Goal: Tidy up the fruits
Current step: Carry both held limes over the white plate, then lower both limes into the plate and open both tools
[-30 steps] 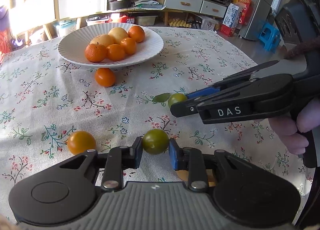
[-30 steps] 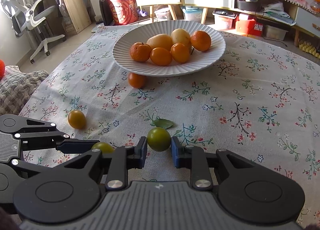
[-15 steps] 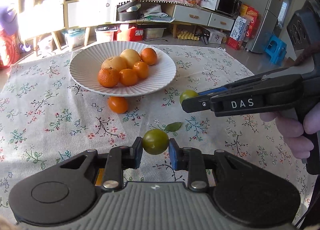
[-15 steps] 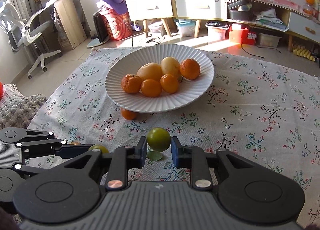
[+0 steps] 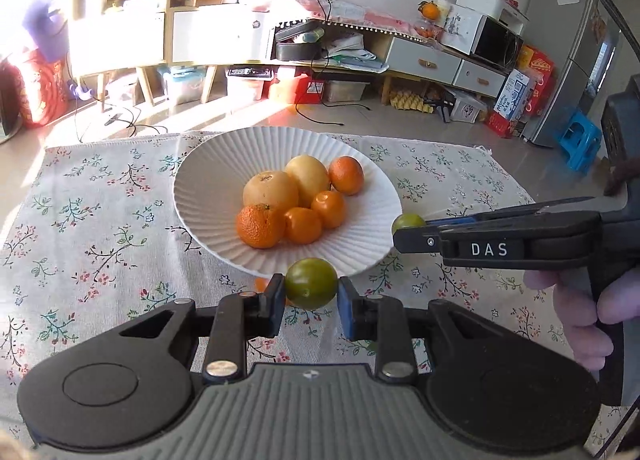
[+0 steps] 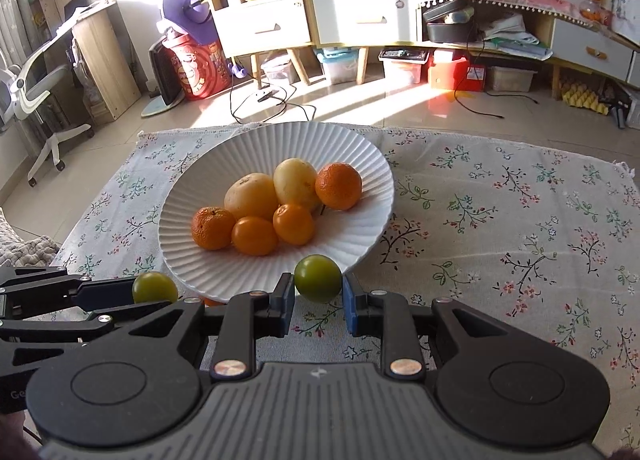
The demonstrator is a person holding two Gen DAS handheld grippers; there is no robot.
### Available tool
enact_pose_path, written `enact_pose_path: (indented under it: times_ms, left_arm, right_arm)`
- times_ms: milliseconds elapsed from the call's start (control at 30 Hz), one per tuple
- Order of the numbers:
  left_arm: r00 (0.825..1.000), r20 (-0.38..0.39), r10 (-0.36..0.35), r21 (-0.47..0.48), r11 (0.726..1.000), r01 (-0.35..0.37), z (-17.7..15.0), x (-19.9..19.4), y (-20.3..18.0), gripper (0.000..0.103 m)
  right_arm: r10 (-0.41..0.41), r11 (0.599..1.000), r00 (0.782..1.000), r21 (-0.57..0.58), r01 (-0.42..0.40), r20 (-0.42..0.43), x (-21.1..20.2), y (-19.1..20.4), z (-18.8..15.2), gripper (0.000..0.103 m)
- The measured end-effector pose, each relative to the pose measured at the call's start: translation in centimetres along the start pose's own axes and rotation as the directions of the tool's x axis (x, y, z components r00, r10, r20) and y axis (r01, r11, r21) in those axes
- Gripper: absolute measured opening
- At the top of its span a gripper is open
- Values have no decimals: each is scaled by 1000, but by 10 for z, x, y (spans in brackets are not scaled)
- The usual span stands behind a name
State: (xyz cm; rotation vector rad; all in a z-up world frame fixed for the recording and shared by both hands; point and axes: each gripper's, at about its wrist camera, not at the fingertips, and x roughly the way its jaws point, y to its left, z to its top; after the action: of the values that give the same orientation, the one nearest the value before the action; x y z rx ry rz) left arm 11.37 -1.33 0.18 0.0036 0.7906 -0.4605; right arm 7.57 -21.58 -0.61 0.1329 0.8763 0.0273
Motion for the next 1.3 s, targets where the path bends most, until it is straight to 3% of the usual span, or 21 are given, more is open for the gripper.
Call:
enact_pose_path:
  times_ms: [700,933,1300]
  left_arm:
    - [998,15,54,-38,998,-53,67,57,17,23]
    - [995,-14,96,-56,994,-96,74,81,22,23]
    - [995,-60,75,-110,991,-81,77,97,32,23]
  right_arm:
    - [35,999,999,-7,-35,19,19,-11,16,23]
    - [37,999,999,-11,-37,20,25,-11,19,23]
    - [52,999,998,-10,-52,19,31,-10,20,23]
